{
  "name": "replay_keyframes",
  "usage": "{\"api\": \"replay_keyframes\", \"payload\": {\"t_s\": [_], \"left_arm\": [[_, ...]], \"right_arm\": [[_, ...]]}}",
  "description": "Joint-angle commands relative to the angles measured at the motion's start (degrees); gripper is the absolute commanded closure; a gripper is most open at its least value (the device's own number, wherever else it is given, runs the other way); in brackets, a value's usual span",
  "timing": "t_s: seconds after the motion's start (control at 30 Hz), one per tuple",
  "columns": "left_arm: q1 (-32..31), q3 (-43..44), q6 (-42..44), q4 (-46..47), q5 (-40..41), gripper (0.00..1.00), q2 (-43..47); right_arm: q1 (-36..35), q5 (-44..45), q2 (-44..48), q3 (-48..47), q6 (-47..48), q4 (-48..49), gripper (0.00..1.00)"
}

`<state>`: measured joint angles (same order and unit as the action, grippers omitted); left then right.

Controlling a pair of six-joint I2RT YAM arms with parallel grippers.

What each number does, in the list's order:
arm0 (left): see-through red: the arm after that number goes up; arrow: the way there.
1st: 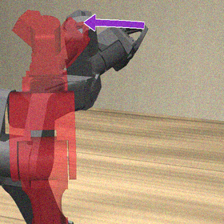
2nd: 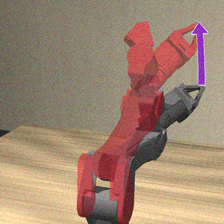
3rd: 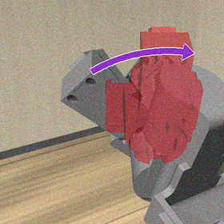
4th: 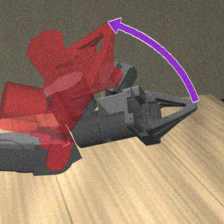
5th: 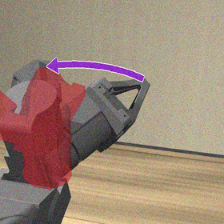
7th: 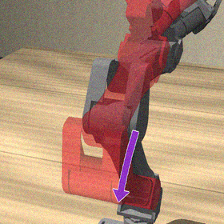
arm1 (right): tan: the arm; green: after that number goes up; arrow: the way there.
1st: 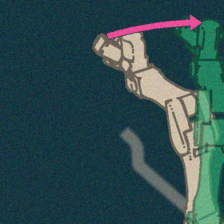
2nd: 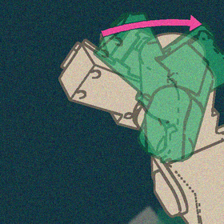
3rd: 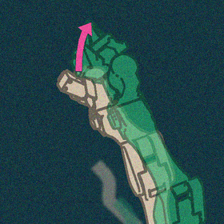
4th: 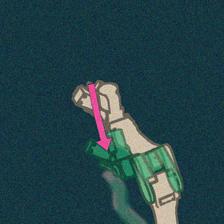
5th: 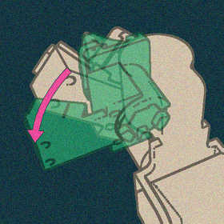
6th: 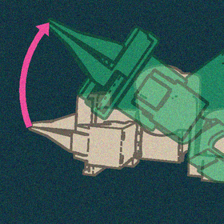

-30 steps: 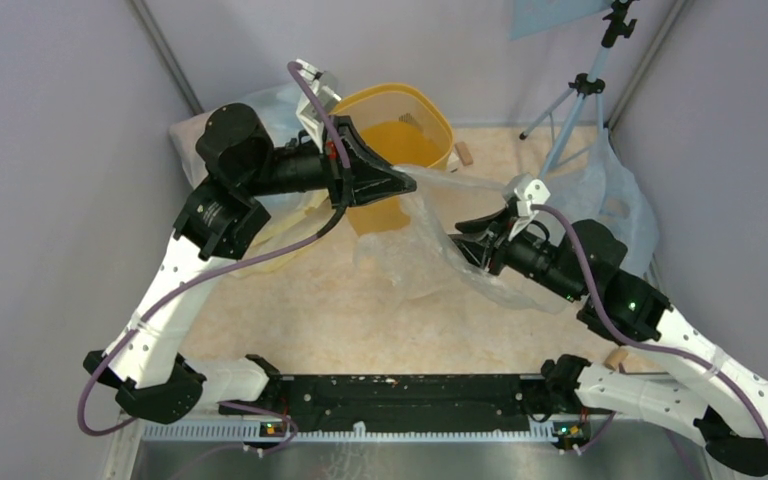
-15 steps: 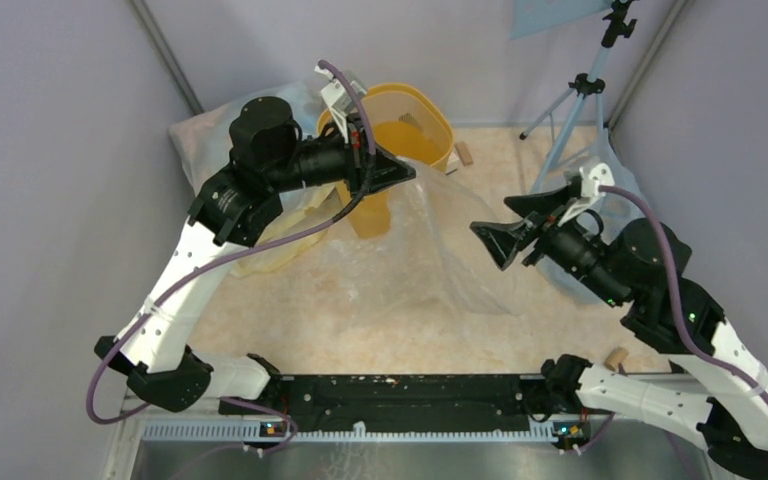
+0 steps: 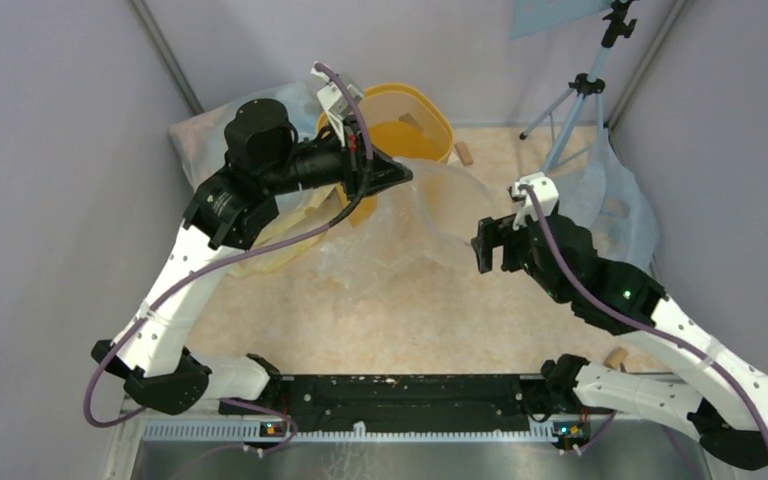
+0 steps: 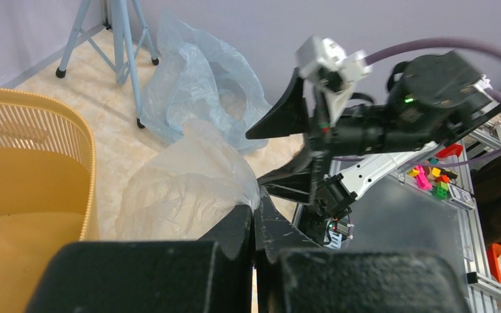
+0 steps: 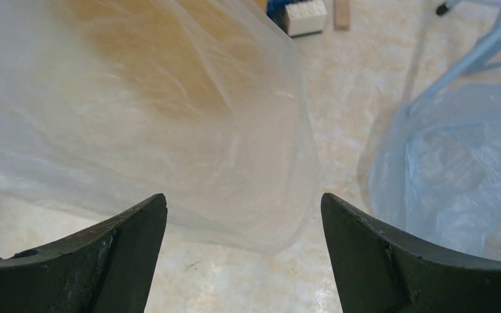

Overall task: Put the trash bags into the trash bin
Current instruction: Unfold the trash bag at the center of the board.

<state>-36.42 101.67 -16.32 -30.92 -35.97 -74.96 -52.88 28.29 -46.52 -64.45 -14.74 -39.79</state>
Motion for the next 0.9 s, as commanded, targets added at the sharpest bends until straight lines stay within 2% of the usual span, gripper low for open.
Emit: {"api": "replay_keyframes", "payload": {"t_s": [0.0,0.13,0.3,0.33,0.4,0.47,0.53,0.7,0.87], "left_arm": [[0.17,1.92,0.40,0.69,-1.02,1.00,2.36],[0.13,2.31,0.68,0.58,-0.80,1.00,4.02],[0.14,2.27,1.90,-0.93,0.40,1.00,5.07],[0.15,2.10,2.05,-0.98,0.54,1.00,5.20],[0.20,1.75,2.40,-0.92,1.08,1.00,5.70],[0.18,1.33,2.83,-1.02,2.12,1.00,5.99],[0.20,1.52,3.00,-3.52,7.19,1.00,5.84],[0.20,3.10,4.03,-10.69,21.82,1.00,5.10],[0.16,3.01,4.25,-12.58,27.76,1.00,7.17]], "right_arm": [[6.20,1.26,-1.56,2.16,-2.49,-0.25,0.14],[16.23,-10.59,-2.79,4.06,-2.73,4.13,0.17],[17.85,-16.22,-4.26,4.57,-4.74,6.90,0.18],[18.01,-16.60,-4.80,4.45,-5.18,6.82,0.23],[18.36,-18.86,-5.67,4.44,-5.97,6.92,0.49],[18.51,-20.97,-5.61,4.39,-7.21,7.18,0.82],[18.52,-21.64,-4.89,3.06,-8.46,6.95,0.99],[18.52,-15.16,-4.42,-7.99,-9.00,1.17,1.00],[18.52,-13.65,-8.13,-23.50,-7.10,-5.35,1.00]]}}
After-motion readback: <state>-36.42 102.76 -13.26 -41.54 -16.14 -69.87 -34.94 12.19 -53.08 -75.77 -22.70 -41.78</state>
